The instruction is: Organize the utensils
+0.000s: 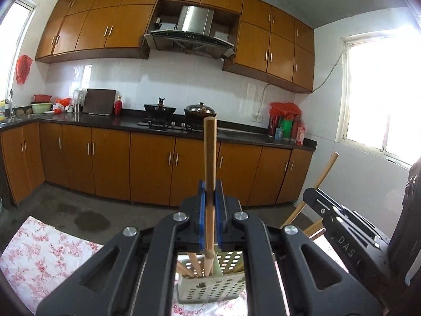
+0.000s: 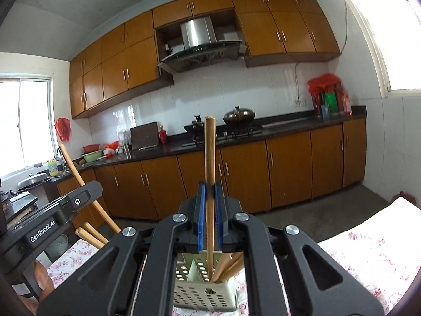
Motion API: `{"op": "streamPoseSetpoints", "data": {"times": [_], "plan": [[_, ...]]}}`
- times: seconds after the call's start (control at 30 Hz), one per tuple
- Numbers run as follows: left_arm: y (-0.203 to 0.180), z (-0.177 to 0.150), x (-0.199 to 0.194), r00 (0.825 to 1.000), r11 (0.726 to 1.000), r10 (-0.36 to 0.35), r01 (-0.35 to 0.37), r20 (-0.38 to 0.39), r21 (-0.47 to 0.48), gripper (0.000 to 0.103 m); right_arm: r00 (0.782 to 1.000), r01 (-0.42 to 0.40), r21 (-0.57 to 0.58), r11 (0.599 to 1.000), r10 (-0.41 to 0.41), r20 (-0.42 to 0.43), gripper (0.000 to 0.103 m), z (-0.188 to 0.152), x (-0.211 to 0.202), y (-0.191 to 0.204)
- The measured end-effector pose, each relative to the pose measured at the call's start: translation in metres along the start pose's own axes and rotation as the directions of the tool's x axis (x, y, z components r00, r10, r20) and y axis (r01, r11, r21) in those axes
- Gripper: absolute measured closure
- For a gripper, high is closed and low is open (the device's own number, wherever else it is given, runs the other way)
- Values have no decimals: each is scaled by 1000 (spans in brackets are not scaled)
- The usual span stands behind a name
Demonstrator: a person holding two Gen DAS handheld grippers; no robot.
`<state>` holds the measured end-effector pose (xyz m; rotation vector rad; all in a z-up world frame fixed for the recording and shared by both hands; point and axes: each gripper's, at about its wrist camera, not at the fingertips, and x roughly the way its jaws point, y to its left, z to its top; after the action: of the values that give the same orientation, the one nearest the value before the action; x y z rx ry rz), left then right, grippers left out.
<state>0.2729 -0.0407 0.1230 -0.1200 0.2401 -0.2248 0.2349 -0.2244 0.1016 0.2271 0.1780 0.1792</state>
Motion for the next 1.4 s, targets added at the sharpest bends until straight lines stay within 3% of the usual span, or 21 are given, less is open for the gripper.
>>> {"op": "streamPoseSetpoints", "data": {"times": [0.1, 0.2, 0.3, 0.37, 0.47, 0.53, 0.63, 0.77, 0.97, 1.23, 1.4], "plan": [[4, -1, -1, 1000, 1000, 3, -3, -1, -6, 91, 1000, -19, 8, 1000, 19, -20, 91, 2, -1, 0], [8, 3, -7, 1000, 1000, 8, -7, 3, -16, 78, 1000, -18, 9, 1000, 18, -14, 69, 6, -8, -1], [13, 7, -17, 1000, 1000, 19, -19, 14, -19, 69, 1000, -16, 1, 1000, 16, 2, 64, 11, -20, -1], [18, 9, -28, 999, 999, 28, -28, 18, -22, 61, 1000, -11, -7, 1000, 11, 10, 54, 14, -32, -1], [25, 8, -50, 999, 999, 49, -49, 16, -12, 45, 1000, -3, -32, 999, 4, 17, 33, 16, -53, -2], [29, 3, -68, 998, 998, 63, -63, 6, 2, 19, 1000, 2, -55, 998, -1, 18, 14, 13, -67, -2], [32, -10, -97, 996, 995, 93, -93, 1, 42, 4, 999, 33, -87, 996, -32, 10, 2, 2, -88, -1], [32, -39, -139, 986, 980, 166, -166, 6, 109, 4, 992, 125, -138, 982, -123, 21, 2, -24, -116, 4], [33, -85, -179, 971, 964, 238, -234, -17, 128, 4, 990, 112, -174, 978, -125, -64, 2, -64, -143, 11], [28, -137, -204, 966, 963, 244, -232, -84, 135, 4, 983, 91, -217, 972, -123, -137, 2, -108, -166, 26], [19, -159, -213, 964, 959, 245, -226, -102, 170, 4, 970, 95, -170, 981, -130, -207, 2, -136, -177, 23]]}}
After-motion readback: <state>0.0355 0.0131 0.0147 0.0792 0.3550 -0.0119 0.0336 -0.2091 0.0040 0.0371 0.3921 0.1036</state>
